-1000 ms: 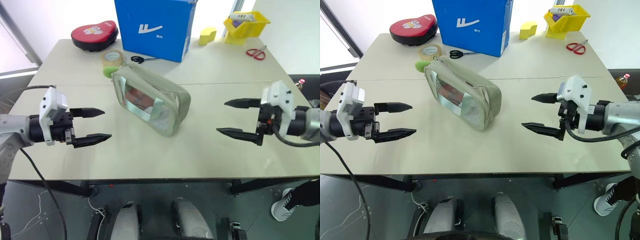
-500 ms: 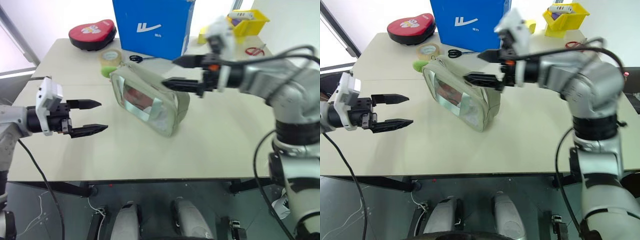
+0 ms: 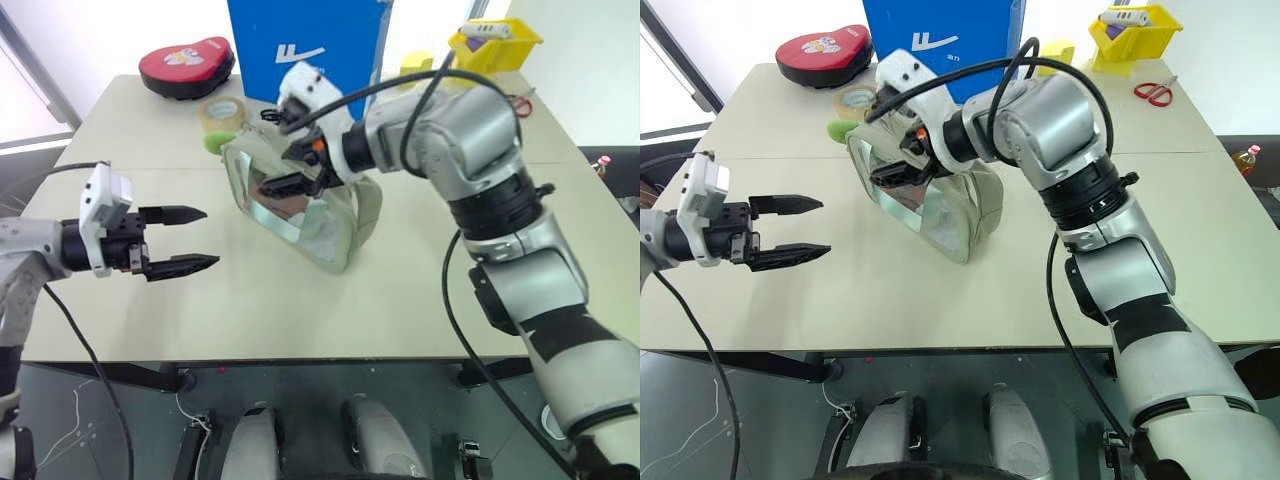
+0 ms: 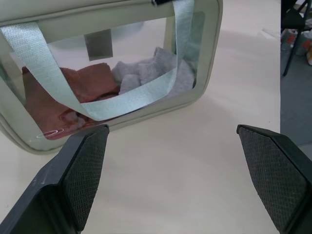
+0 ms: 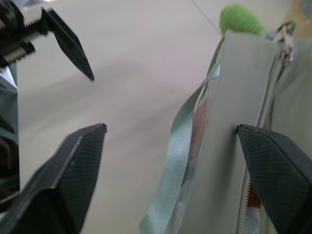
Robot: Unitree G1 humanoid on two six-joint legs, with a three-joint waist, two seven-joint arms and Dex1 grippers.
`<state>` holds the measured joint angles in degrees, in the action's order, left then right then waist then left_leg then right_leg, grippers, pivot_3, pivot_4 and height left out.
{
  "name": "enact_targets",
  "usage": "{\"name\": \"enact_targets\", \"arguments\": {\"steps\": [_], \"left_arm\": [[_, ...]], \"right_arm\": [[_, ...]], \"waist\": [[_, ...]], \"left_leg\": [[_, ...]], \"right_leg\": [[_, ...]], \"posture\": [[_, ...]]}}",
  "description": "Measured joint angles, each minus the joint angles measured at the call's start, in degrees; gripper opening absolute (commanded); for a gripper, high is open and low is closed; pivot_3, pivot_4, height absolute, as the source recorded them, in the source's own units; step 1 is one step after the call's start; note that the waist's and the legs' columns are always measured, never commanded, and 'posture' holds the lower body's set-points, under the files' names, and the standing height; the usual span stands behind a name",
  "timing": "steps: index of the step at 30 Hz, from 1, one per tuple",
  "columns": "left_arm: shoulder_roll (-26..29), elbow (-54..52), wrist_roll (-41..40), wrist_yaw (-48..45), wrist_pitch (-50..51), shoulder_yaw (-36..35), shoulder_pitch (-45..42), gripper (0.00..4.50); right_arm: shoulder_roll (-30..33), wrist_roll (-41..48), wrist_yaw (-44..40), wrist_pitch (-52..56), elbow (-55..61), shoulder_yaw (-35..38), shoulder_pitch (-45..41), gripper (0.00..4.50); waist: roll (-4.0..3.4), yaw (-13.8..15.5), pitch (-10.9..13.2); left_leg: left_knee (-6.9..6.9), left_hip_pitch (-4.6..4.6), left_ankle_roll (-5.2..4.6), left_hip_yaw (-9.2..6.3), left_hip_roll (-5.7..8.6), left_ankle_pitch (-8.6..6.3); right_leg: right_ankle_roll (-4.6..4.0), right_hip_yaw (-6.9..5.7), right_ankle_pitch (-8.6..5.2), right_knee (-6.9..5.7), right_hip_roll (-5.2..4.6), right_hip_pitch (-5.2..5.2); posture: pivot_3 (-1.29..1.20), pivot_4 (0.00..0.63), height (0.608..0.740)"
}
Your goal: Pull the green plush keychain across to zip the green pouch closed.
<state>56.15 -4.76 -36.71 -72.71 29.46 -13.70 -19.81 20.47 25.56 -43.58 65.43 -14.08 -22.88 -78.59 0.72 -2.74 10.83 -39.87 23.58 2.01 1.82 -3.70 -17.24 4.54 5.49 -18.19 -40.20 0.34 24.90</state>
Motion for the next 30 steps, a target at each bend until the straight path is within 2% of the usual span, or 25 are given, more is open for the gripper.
{"name": "enact_targets", "arguments": {"steps": [6, 10, 14, 18, 23, 30], "left_arm": [[0.0, -0.5, 0.0, 0.3, -0.1, -0.1, 0.6, 4.5], [0.0, -0.6, 0.0, 0.4, -0.1, -0.1, 1.2, 4.5], [0.0, -1.1, 0.0, 0.5, -0.2, 0.0, 1.1, 4.5], [0.0, -0.9, 0.1, 0.4, -0.3, 0.0, 1.0, 4.5], [0.0, -0.9, 0.0, 0.2, -0.3, 0.0, 0.8, 4.5], [0.1, -1.0, 0.0, 0.1, -0.1, 0.0, 0.8, 4.5]], "right_arm": [[-0.9, -5.0, -2.0, -2.2, -2.6, -2.7, -0.4, 0.06], [-1.0, -6.2, -3.5, -2.4, -2.9, -2.7, -0.7, 0.06], [1.9, -6.6, -7.4, -4.5, -0.7, -2.8, -0.5, 0.06], [9.5, -7.9, -15.0, -15.1, 5.3, -2.7, 2.1, 0.06], [17.3, -8.9, -23.8, -26.6, 12.7, -2.3, 10.0, 0.06], [20.8, -11.0, -28.5, -33.9, 18.4, -2.0, 15.7, 0.06]], "waist": [[0.0, -0.5, 0.0], [0.0, -1.2, 0.0], [0.0, -1.3, 0.0], [0.01, -1.3, 0.0], [0.02, -1.3, 0.0], [0.01, -1.3, 0.0]], "left_leg": [[0.01, 0.0, 0.0, -0.05, 0.0, 0.0], [0.03, 0.0, 0.0, -0.14, 0.0, 0.0], [0.06, 0.0, 0.0, -0.15, 0.0, 0.0], [0.07, 0.05, -0.01, -0.18, 0.02, -0.01], [0.08, 0.04, -0.01, -0.2, 0.01, -0.01], [0.06, 0.0, -0.01, -0.2, -0.01, -0.01]], "right_leg": [[0.0, 0.0, 0.0, 0.0, 0.0, 0.0], [0.0, -0.01, 0.0, 0.0, -0.01, 0.0], [0.0, -0.01, 0.0, 0.01, -0.01, 0.01], [0.01, -0.03, 0.0, 0.07, -0.04, 0.01], [0.01, -0.04, 0.0, 0.06, -0.02, 0.01], [0.01, -0.03, 0.0, 0.02, -0.01, 0.0]], "posture": [[0.0, 0.15, 0.737], [0.0, 0.15, 0.737], [0.0, 0.15, 0.737], [0.0, 0.15, 0.737], [0.0, 0.15, 0.737], [0.0, 0.15, 0.737]]}}
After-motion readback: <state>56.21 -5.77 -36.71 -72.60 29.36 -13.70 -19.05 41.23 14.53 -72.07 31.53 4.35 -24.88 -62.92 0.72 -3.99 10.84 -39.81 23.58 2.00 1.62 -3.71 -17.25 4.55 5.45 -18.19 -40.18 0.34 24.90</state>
